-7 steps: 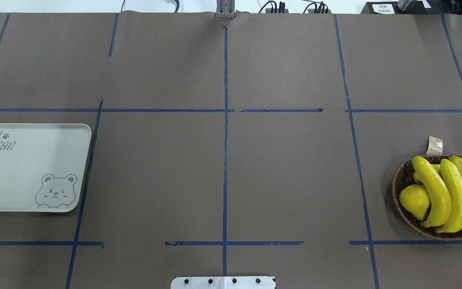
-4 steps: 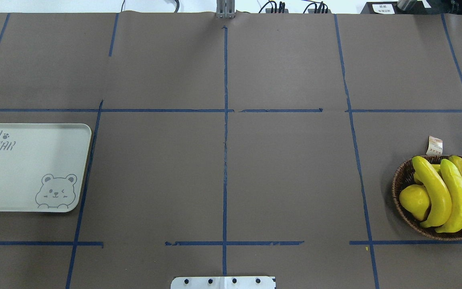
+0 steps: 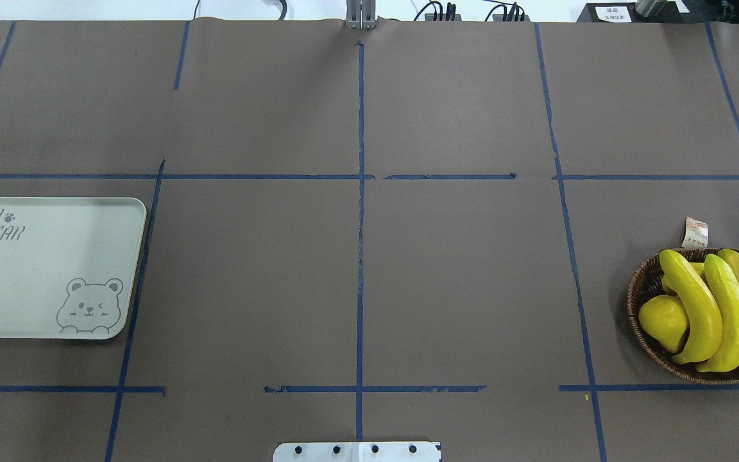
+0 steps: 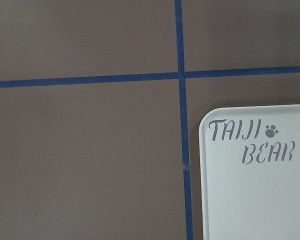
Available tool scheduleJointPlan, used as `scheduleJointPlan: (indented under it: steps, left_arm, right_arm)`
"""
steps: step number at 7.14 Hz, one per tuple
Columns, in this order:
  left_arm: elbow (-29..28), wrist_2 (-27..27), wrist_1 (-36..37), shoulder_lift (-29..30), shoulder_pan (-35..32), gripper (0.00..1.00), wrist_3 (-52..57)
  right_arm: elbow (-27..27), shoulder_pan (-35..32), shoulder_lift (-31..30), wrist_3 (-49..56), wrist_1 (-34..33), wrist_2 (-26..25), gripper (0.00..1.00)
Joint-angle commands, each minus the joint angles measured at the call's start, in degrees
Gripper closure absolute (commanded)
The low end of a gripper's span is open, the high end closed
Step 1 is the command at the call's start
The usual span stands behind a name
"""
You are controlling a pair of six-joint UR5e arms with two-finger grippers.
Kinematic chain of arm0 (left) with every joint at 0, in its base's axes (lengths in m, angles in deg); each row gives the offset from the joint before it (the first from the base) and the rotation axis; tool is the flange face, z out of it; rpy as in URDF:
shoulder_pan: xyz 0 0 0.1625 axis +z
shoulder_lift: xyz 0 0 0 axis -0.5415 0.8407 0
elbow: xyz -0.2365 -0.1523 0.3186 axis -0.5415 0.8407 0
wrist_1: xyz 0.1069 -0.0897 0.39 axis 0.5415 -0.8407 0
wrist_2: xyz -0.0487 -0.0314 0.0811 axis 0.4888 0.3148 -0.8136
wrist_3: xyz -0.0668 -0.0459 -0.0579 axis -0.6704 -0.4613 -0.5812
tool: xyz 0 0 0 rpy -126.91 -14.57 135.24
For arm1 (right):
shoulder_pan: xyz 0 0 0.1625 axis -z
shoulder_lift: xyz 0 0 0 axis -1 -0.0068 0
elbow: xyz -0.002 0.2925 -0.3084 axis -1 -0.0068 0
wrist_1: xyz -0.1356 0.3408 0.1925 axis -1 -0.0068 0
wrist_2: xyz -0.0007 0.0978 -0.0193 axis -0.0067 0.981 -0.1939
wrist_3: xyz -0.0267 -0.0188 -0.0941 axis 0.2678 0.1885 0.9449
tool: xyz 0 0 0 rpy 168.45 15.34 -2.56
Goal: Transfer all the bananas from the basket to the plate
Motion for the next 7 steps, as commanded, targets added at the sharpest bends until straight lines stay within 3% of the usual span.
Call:
scheduleJointPlan:
  steps: [1,7]
  left_arm:
    - [-0.1,0.0,0.0,0.0,0.1,0.00,0.1]
    - [-0.1,-0.1,0.0,0.1,0.1,0.00,-0.1]
  right_arm:
    - [0.0,0.0,-0.1,0.0,0.0,0.0,0.00]
    - [3.1,0.1,1.2,-0.2,0.1,0.1,0.00]
